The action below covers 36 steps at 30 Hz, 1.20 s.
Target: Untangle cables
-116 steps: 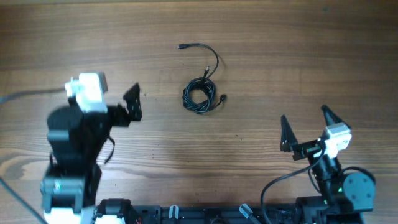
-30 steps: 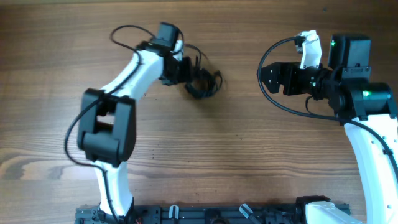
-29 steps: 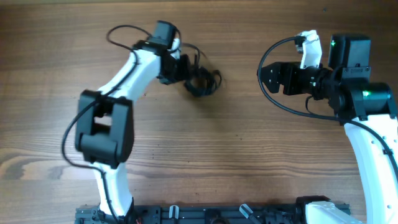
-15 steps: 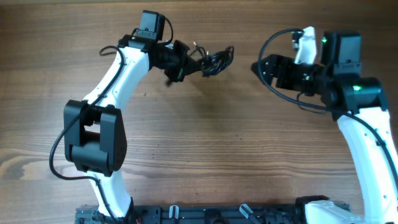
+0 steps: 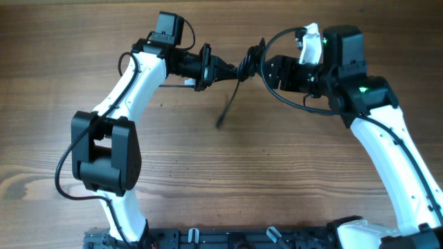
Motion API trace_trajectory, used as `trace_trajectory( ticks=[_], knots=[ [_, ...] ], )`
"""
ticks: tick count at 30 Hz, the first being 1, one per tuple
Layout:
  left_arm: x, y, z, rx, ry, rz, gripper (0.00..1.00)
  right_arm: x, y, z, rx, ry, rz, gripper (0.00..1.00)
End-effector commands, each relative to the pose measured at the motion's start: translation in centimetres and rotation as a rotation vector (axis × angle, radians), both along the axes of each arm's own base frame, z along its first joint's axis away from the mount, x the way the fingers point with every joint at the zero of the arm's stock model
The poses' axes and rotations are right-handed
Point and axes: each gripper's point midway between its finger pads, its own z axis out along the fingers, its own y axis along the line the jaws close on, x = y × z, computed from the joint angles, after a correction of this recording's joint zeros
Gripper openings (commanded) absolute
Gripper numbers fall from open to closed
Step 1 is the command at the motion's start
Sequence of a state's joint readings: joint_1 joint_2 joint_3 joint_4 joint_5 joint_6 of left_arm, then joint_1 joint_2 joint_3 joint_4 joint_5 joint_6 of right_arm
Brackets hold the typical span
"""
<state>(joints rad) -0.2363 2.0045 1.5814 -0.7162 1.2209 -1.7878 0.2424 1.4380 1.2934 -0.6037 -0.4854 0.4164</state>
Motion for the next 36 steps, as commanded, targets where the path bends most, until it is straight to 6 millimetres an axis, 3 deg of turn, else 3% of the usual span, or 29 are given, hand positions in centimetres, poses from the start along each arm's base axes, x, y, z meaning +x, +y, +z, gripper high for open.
trace_trajectory(
  ticks=[1, 6, 8, 13, 21, 26, 31, 36],
  knots=[
    [-0.6, -0.3, 2.7, -0.073, 0.059, -0.013, 0.04, 0.9, 1.0, -0.2, -0.078, -0.106, 0.099, 0.54],
    [-0.7, -0.4, 2.9, -0.082, 0.09, -0.012, 0.04, 1.1, 2.0, -0.8, -0.161, -0.206, 0.228, 0.39],
    [-0.8, -0.4, 2.9, -0.08, 0.112, -0.007, 0.04, 0.5, 2.8, -0.4, -0.173, -0.279, 0.334, 0.39],
    [-0.9, -0.4, 3.1, -0.093, 0.117, -0.014, 0.04, 0.4, 3.0, -0.6, -0.219, -0.348, 0.415, 0.53],
    [-1.0, -0.5, 3.2, -0.101, 0.119, -0.019, 0.04, -0.1, 5.4, -1.8, -0.118, -0.374, 0.571, 0.58],
    [-1.0, -0.5, 3.2, -0.101, 0.119, -0.019, 0.04, 0.5, 5.6, -1.8, -0.11, -0.394, 0.568, 0.57],
    [-1.0, -0.5, 3.2, -0.101, 0.119, -0.019, 0.04, 0.5, 6.6, -2.8, -0.107, -0.381, 0.591, 0.51],
    [-1.0, -0.5, 3.2, -0.101, 0.111, -0.021, 0.04, 1.2, 6.5, -3.1, -0.111, -0.344, 0.53, 0.33]
  ],
)
